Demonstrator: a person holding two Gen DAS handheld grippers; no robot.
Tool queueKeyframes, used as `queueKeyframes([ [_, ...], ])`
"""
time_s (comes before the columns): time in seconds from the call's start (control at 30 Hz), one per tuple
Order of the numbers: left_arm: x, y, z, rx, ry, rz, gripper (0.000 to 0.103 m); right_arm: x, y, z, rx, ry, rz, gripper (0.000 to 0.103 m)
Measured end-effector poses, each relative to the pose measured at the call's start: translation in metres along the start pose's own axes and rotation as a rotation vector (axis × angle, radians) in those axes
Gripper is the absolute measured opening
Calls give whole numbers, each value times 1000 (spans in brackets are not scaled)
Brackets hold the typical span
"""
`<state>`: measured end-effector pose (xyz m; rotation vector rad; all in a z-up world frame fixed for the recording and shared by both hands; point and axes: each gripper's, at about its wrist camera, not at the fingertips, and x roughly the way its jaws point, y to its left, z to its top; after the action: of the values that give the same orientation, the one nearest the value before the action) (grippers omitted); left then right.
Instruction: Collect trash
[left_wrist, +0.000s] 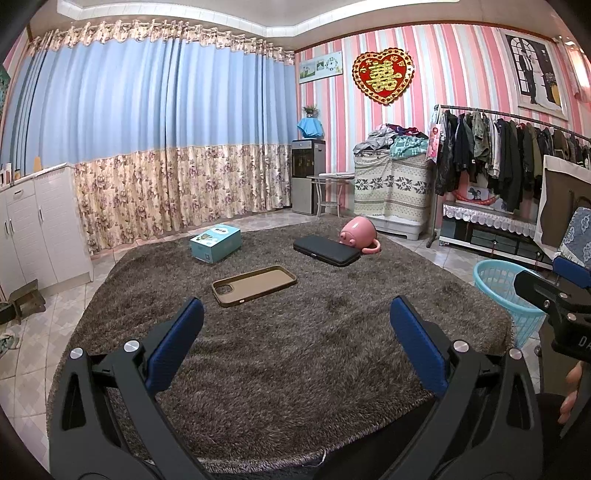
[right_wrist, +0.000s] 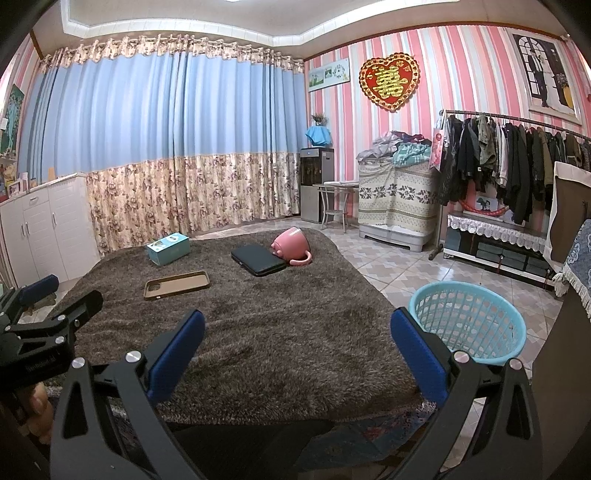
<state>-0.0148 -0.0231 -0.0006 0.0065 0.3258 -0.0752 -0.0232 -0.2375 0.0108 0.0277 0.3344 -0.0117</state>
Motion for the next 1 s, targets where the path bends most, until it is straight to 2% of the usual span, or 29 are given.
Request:
queueKeyframes([
  [1.0,-1,8,9,2,-9,7,98,1,1,0,5,-3,-1,99],
])
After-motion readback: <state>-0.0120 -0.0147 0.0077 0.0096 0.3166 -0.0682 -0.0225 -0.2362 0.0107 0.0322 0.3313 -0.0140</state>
